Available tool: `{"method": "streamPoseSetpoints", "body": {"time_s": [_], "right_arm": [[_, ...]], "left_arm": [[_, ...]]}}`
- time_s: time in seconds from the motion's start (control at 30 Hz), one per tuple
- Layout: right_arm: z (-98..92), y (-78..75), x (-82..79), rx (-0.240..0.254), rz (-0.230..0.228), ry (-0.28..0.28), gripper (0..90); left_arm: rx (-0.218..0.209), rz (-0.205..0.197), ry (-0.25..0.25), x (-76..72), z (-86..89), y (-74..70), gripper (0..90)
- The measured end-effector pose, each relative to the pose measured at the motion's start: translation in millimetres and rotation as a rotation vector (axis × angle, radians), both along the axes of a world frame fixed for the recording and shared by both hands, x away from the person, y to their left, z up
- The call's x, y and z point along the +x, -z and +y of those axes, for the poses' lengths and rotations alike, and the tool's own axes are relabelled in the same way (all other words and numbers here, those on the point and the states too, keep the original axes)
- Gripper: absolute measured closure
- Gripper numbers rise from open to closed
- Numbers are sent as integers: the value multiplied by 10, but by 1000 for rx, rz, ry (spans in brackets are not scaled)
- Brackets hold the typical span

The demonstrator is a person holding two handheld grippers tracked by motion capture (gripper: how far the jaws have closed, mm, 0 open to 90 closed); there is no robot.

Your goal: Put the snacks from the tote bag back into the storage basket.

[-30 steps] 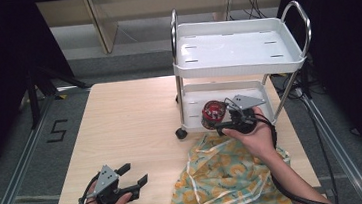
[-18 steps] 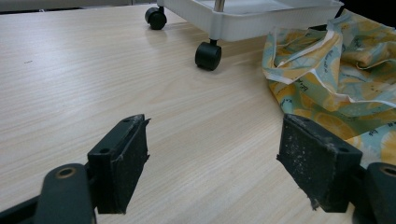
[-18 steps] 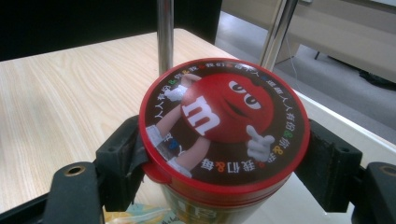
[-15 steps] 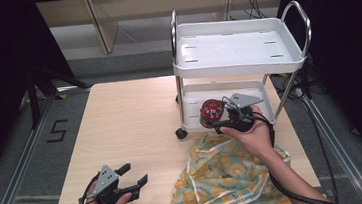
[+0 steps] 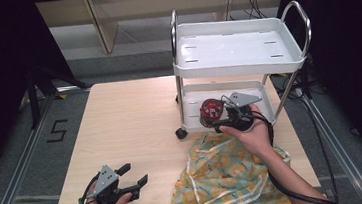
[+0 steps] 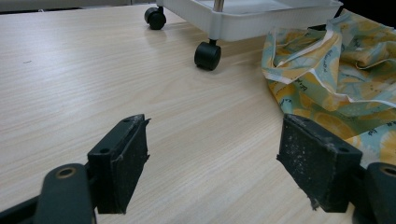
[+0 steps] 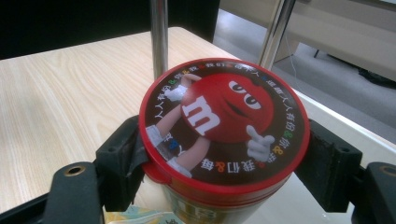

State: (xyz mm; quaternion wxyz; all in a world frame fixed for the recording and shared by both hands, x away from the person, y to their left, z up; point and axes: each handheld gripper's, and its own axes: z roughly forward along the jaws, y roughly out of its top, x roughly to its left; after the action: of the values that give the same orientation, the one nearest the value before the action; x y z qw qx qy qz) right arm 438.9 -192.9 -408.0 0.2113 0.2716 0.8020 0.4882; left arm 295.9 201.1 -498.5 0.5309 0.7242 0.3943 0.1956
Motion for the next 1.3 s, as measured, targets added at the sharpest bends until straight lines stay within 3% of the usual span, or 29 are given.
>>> {"method": "streamPoseSetpoints", "body": {"time_s": [0.07, 0.23, 0.3, 0.47, 0.5, 0.6, 0.7, 0.73, 0.77, 0.97, 1.0, 1.03, 1.17, 1.23, 1.3], "right_arm": [[1, -3, 2, -1, -14, 12, 263], [24, -10, 1, 4, 14, 14, 263], [17, -16, 27, -3, -18, 11, 263], [38, 4, 29, 13, 19, 20, 263], [31, 7, 52, -3, 0, 5, 263], [35, 9, 57, -4, -3, 3, 263], [43, 4, 46, 5, 15, 19, 263], [37, 8, 67, -19, -8, 21, 263], [53, 11, 57, 8, 10, 17, 263], [71, 25, 70, 14, 28, 24, 263], [60, 22, 96, -2, 3, 9, 263], [63, 24, 86, -1, 11, 28, 263], [64, 31, 116, -3, -2, 16, 263], [74, 31, 103, 5, 24, 32, 263], [67, 26, 132, -5, -1, 15, 263]], "left_arm": [[0, 0, 2, 1, 0, 1, 234], [1, 0, -1, -3, -1, -2, 234], [-1, 3, -2, -2, -1, 0, 234], [-2, -2, 4, 0, -1, 1, 234], [-1, -1, 2, -1, -1, -1, 234], [5, 2, -4, -5, 0, -4, 234], [0, -1, 3, 2, 0, 1, 234], [0, 0, 4, 1, 0, 1, 234], [0, -1, 4, 1, 0, 0, 234], [5, 3, -3, -5, -1, -5, 234], [5, 2, -3, -5, -1, -5, 234], [6, 2, -3, -6, 0, -5, 234], [5, 3, -4, -6, 0, -5, 234], [7, 2, -1, -6, 0, -6, 234], [6, 2, -3, -7, 0, -6, 234]]}}
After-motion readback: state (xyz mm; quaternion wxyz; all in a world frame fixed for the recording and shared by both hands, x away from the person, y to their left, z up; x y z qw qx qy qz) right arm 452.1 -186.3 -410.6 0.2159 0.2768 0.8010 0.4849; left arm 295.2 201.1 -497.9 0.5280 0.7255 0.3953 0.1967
